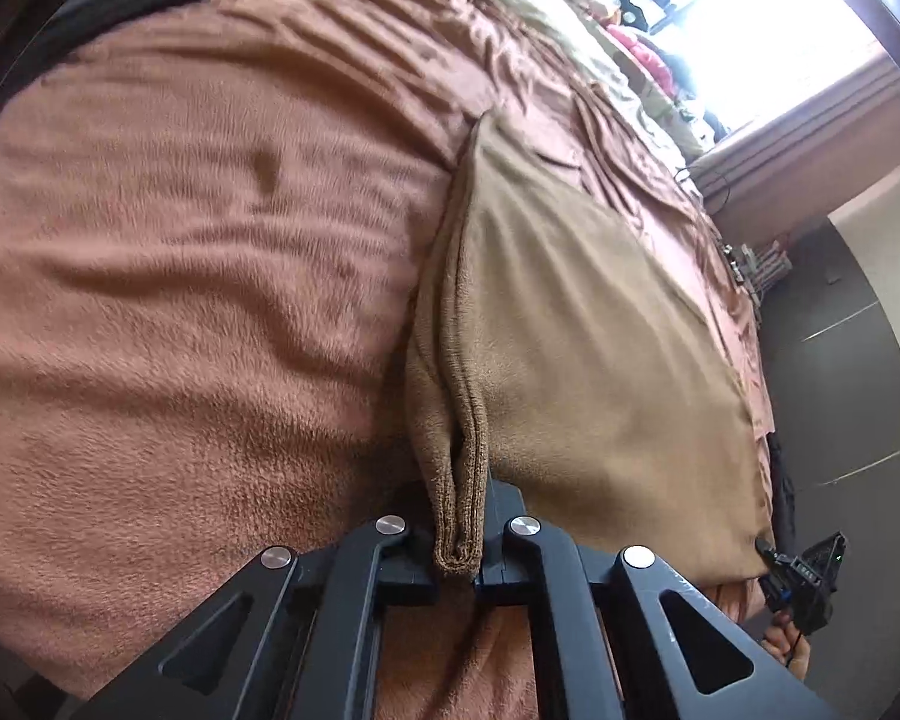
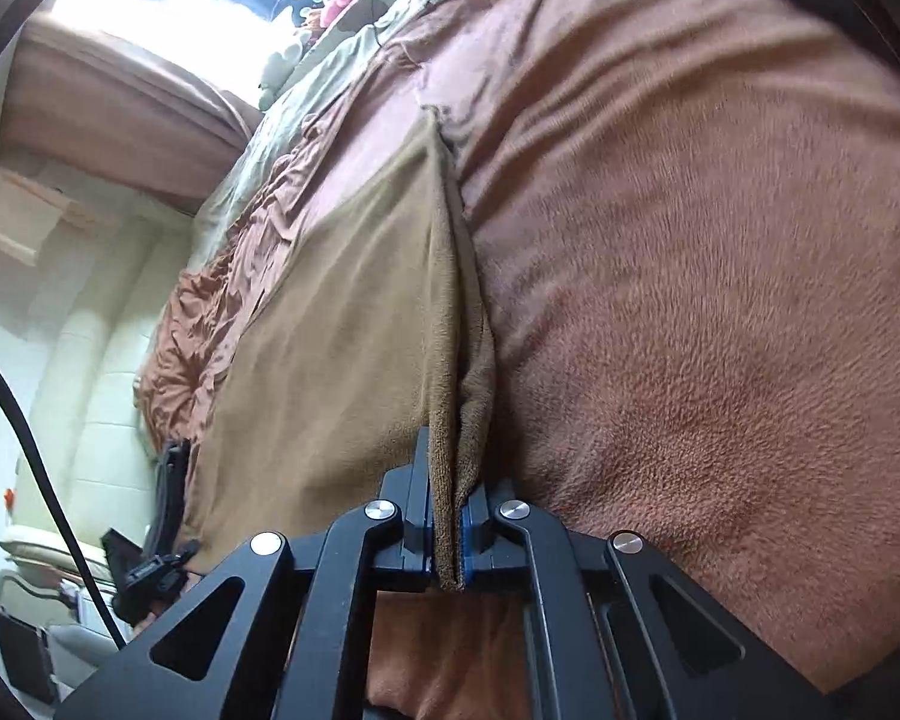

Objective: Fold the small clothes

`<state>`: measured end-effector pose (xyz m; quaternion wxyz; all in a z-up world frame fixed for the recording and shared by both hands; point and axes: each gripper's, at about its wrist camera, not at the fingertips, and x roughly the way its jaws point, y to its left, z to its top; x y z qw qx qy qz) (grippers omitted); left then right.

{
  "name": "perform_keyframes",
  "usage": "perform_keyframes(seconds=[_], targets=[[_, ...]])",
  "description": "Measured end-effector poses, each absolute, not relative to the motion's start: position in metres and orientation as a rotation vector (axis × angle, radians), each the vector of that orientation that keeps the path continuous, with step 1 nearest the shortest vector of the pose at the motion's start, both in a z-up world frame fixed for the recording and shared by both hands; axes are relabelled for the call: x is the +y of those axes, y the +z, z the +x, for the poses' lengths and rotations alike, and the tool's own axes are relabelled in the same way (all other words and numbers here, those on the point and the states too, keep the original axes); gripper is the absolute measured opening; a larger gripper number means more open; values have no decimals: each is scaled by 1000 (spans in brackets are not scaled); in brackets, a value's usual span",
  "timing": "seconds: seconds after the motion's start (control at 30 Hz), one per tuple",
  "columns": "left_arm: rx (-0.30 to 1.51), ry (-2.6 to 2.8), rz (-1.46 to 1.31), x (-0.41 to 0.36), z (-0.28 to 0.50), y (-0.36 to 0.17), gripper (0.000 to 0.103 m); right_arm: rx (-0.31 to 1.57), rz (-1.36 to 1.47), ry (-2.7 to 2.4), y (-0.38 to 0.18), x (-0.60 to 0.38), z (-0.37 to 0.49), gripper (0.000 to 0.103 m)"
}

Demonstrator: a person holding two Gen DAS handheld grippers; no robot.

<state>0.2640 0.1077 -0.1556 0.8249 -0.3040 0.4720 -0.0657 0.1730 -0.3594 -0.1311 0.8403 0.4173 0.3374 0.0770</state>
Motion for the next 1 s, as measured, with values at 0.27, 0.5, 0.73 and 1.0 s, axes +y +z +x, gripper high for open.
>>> perform_keyframes(seconds=[0.27,0.5,0.73,1.0], targets=[[948,-166,-691,119,249,-128,4,717,869,171,-111,-353,150,2],[942,-180,-717,128,219,-126,4,735,842,173,-116,-358,129,2],[967,-182,-722,124,209,-141,5,813,778,110,-120,-352,124,5],[975,-186,-711,115,205,-145,12,752,600,13,-52,-347,107,37]])
